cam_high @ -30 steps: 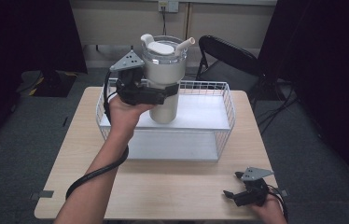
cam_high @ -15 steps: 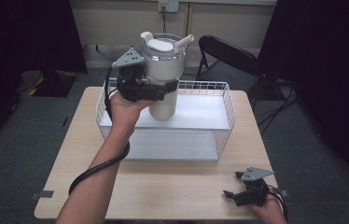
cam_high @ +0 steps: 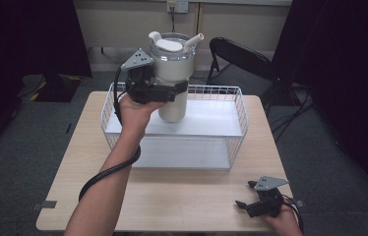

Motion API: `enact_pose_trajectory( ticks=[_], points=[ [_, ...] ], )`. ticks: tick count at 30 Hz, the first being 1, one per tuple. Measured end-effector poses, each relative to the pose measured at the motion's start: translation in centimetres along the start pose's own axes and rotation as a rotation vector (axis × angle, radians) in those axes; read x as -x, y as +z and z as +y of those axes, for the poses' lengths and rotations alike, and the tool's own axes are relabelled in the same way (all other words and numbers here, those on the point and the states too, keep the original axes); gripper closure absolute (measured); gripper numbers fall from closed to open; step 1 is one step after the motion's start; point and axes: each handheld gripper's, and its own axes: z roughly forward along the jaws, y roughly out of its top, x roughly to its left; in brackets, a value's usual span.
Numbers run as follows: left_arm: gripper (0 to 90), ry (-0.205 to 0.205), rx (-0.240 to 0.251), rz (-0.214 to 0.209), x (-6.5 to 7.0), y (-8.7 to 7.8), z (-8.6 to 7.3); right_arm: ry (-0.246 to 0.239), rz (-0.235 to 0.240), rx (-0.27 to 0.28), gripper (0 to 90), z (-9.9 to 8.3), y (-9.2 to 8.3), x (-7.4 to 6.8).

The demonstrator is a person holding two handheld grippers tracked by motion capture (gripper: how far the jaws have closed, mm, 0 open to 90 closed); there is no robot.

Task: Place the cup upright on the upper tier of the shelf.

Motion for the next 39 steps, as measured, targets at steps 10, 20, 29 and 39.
enact_pose_trajectory(
  ticks=[10,20,29,39],
  points=[
    [9.3,0.003,-0.010,0.025,-0.4,0.8,-0.6,0.000,0.000,0.000,9.8,0.0,0.0,0.0],
    [9.3,0.010,0.002,0.043,-0.6,1.3,-0.7,0.000,0.000,0.000,9.8,0.0,0.0,0.0],
    [9.3,0.005,0.004,0.051,-0.8,1.8,-1.0,0.000,0.000,0.000,9.8,0.0,0.0,0.0],
    [9.3,0.003,0.010,0.073,-1.2,2.0,-1.4,0.000,0.000,0.000,9.8,0.0,0.0,0.0]
  ],
)
